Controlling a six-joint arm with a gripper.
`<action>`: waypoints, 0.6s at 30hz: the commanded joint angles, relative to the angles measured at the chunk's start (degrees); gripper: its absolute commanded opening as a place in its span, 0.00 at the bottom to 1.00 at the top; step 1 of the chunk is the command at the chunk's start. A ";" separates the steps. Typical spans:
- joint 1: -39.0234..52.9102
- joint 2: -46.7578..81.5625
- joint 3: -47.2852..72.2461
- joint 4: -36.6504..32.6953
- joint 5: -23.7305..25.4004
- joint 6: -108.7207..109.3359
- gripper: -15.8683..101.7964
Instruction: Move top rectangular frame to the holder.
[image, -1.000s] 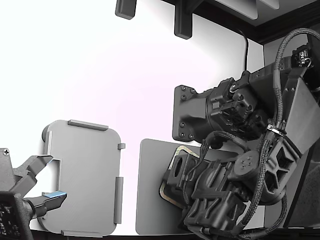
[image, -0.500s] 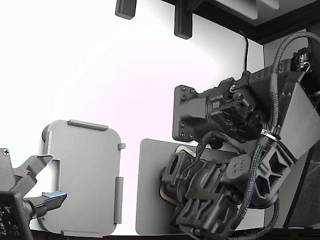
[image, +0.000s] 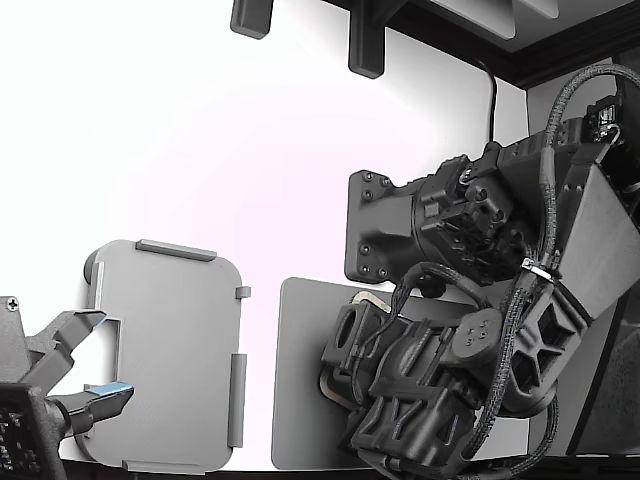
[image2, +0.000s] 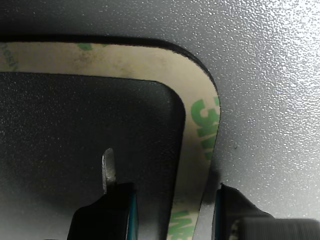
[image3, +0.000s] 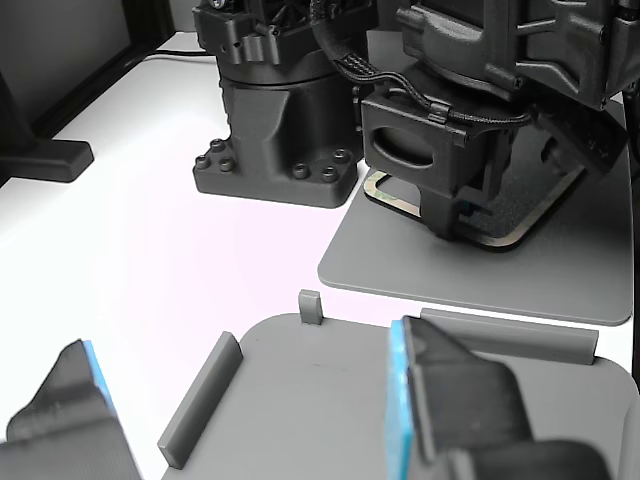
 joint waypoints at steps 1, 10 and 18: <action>-1.05 1.05 -1.41 -0.09 0.35 0.18 0.62; -1.32 0.09 -1.41 -0.53 2.29 1.49 0.23; -1.32 0.70 -2.72 0.44 2.99 2.11 0.04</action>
